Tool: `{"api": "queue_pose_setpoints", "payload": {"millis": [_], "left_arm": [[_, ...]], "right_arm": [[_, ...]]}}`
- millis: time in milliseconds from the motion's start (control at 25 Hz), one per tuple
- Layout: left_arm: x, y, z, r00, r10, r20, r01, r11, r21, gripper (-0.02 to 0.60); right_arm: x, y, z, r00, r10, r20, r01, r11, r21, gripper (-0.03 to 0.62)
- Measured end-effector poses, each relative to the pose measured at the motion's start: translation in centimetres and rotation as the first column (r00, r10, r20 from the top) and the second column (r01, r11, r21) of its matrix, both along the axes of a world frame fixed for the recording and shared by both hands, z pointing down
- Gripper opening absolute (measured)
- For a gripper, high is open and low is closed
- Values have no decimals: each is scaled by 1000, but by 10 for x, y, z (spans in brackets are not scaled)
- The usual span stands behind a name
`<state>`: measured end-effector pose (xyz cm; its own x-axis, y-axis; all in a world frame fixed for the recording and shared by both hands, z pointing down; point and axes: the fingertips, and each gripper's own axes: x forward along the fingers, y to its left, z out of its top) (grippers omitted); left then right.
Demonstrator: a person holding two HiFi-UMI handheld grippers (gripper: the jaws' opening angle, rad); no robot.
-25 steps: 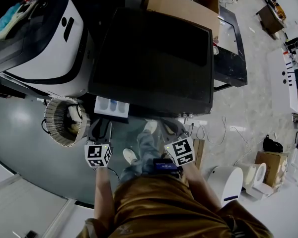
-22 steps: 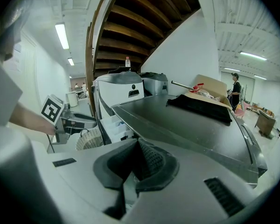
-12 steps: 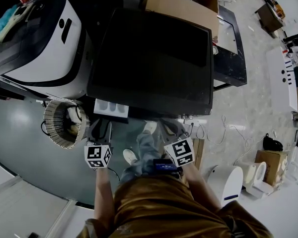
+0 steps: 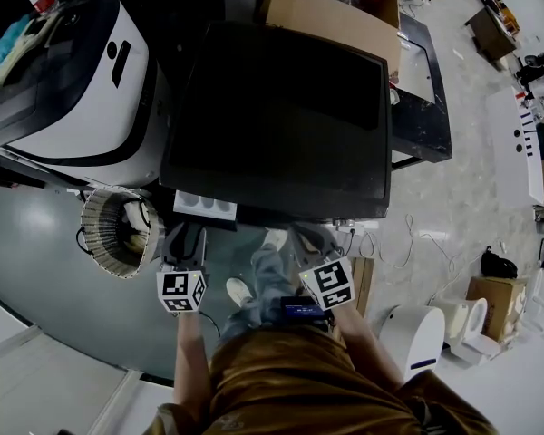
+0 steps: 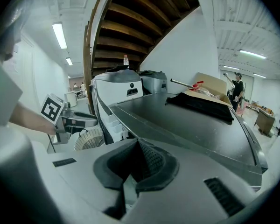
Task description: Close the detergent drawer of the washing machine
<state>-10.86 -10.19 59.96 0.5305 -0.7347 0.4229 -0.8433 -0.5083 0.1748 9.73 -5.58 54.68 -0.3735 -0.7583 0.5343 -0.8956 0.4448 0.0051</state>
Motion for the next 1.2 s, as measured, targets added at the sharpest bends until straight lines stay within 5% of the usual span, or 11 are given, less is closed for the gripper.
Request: {"api": "queue_pose_setpoints", "payload": {"millis": [1200], "left_arm": [[12,-33,-1,1000,17,-6,-17,1000,3,163]], "right_arm": [[10,-22,2,999,33,0,-33,999,-13,12]]}}
